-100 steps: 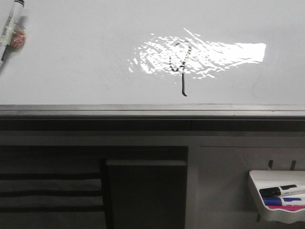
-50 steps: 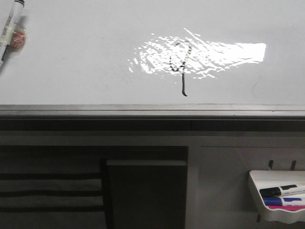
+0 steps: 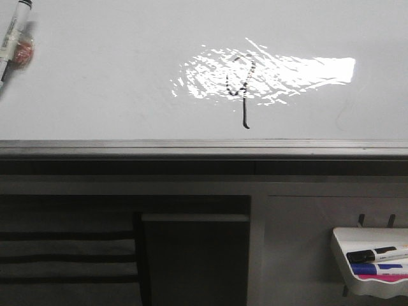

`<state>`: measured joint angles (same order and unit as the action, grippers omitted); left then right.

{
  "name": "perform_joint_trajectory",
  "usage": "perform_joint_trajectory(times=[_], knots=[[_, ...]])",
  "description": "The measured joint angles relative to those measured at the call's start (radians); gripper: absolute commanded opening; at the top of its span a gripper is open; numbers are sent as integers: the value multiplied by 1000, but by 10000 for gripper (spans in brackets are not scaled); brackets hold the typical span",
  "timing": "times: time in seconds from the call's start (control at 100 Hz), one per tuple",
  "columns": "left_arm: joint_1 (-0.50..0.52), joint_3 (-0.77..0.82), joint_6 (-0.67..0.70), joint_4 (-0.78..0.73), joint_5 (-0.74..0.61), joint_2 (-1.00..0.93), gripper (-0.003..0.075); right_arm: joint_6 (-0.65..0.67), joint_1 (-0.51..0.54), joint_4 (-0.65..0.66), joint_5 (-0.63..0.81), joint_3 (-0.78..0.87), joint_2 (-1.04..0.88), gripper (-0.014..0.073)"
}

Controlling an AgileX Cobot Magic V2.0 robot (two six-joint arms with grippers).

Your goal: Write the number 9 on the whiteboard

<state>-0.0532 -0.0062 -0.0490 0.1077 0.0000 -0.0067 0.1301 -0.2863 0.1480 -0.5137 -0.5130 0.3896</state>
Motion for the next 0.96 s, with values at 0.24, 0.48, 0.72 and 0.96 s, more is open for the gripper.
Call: perform_joint_trajectory(times=[0.24,0.48,0.72,0.96], knots=[[0,0,0,0,0,0,-20,0,224,-64,301,344,-277,-72],[0,0,0,0,0,0,-20,0,247,-89,452,525,-395,-72],[0,0,0,0,0,0,-20,0,247,-89,488,525,-401,-72],[0,0,-1,0,0,0,-20,0,247,-89,488,525,-401,-72]])
